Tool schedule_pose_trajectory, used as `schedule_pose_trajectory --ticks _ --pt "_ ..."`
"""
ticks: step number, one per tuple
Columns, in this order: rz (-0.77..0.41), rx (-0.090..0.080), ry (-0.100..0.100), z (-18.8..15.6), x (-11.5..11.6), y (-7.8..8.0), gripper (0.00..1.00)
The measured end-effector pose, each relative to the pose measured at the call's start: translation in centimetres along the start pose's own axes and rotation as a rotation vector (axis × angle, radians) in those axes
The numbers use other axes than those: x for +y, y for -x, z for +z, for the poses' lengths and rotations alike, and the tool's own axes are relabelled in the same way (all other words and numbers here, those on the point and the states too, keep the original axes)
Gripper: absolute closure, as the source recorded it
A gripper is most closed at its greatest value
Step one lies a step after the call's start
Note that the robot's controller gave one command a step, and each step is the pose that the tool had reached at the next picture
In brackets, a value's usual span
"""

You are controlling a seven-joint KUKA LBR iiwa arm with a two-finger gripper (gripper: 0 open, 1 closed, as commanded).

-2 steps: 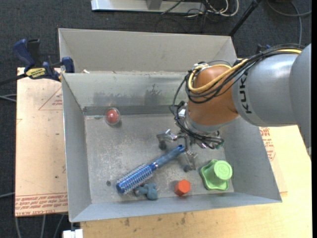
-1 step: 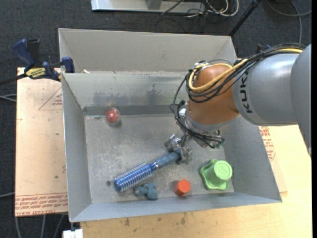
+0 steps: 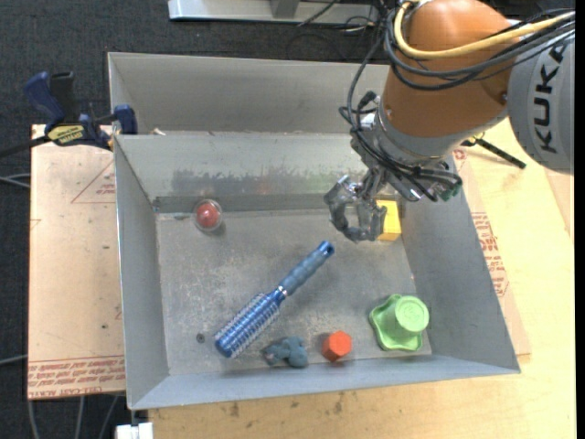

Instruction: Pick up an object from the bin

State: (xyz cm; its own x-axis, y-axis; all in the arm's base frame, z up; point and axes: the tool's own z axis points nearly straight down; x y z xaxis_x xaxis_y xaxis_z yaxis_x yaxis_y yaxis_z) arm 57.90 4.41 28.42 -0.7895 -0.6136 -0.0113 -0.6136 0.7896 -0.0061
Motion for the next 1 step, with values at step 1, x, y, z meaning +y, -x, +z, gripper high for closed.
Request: schedule_pose_trajectory --ticks 1 --pt "0.001 0.007 0.005 0.50 0.04 -0.12 0.00"
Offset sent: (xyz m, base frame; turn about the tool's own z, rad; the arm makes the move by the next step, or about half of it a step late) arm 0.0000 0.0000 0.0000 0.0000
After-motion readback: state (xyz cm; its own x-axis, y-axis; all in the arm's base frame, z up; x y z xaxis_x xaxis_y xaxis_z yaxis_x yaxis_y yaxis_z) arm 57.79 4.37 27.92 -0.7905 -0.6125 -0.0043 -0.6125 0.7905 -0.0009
